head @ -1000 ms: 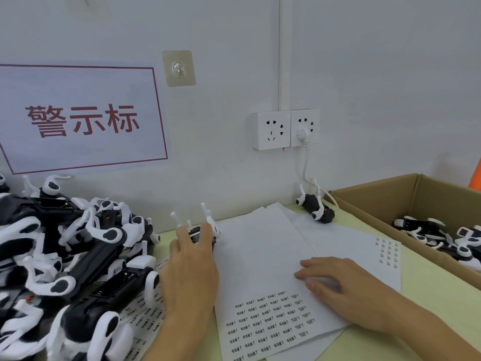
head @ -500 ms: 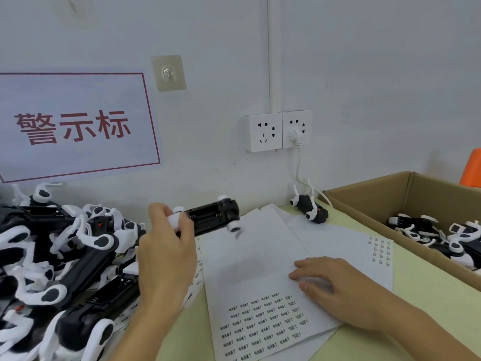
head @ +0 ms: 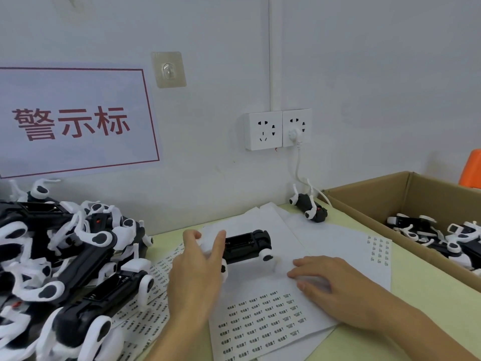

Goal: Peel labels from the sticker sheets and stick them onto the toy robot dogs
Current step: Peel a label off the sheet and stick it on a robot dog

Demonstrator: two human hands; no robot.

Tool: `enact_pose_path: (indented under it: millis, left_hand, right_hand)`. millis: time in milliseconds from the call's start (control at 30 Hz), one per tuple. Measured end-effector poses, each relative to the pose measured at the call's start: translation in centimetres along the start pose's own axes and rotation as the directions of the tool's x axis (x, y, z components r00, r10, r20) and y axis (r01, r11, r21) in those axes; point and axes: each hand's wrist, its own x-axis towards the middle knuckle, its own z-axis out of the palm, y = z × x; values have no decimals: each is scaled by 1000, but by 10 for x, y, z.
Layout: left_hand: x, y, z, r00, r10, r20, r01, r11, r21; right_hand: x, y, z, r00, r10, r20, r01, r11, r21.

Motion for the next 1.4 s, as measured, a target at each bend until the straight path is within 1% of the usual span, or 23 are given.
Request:
enact_pose_path:
  millis: [67,100,133,167,200,233,267,333,367,433,500,633,733,800,833,867,933,1000,1033,1100,1167,1267,1400]
  left_hand:
    - [-4,2,-3,974,160,-161,-125,970,211]
    - [-5,5,-4,937,266,-225,-215,950,229]
    - [-7,10,-5,886,382,-264,-338,920,197]
    - [-10,14,-5,826,498,-262,-474,867,152]
    - [-13,19,-3,772,603,-201,-597,796,95]
    - [-19,22,1,728,682,-72,-682,731,33]
    - [-25,24,6,688,718,103,-719,694,-36]
    - [-41,23,18,608,657,446,-688,716,-118]
    - [-47,19,25,584,602,545,-664,740,-106]
    - [-53,10,34,562,505,655,-628,776,-59]
    - [-52,7,34,564,470,679,-593,803,-63]
    - [-51,3,36,571,503,648,-598,796,-91]
    - [-49,1,38,590,501,633,-543,827,-147]
    - [-46,-1,38,612,492,619,-489,851,-193]
    - [-46,-1,37,628,488,606,-463,860,-212]
    - [-45,-1,36,646,486,589,-446,866,-227]
    - [-45,-1,36,684,487,544,-418,872,-255]
    - [-44,0,36,726,479,493,-373,877,-303]
    - [-43,1,35,744,473,472,-350,878,-328]
    - [-42,2,34,771,462,437,-310,873,-376]
    - [-41,5,33,788,458,411,-277,860,-428]
    - [-42,10,30,788,475,393,-263,835,-483]
    - [-43,10,27,771,495,400,-278,828,-487]
  right_hand:
    - [0,0,0,1000,-1,1,1,1000,-7]
    - [0,0,0,1000,-3,0,3,1000,-9]
    - [0,1,0,1000,-4,-1,4,1000,-11]
    - [1,1,0,1000,-1,-3,1,1000,-12]
    - [1,1,0,1000,5,-6,-5,1000,-13]
    - [1,1,0,1000,11,-11,-11,1000,-9]
    - [1,0,0,1000,18,-17,-18,1000,-1]
    - [0,-2,-2,999,33,-39,-32,999,20]
    - [0,-3,-2,998,41,-57,-40,999,27]
    - [0,-4,-4,992,64,-113,-62,998,19]
    - [1,-6,-5,979,88,-182,-92,996,-11]
    - [2,-16,-11,949,175,-261,-189,982,-29]
    - [1,-21,-20,876,330,-352,-318,944,93]
    - [0,-18,-29,813,415,-408,-405,907,115]
    - [-2,-18,-36,802,456,-386,-444,887,125]
    - [-4,-18,-43,814,491,-311,-466,871,155]
    - [-11,-21,-55,857,515,1,-493,820,292]
    - [-18,-28,-65,851,424,309,-522,744,417]
    - [-20,-31,-68,836,355,418,-529,723,445]
    - [-22,-36,-69,792,221,570,-533,705,467]
    - [-22,-47,-58,777,158,610,-540,665,515]
    - [-16,-62,-32,819,215,532,-544,586,601]
    - [-11,-65,-17,857,261,443,-514,467,720]
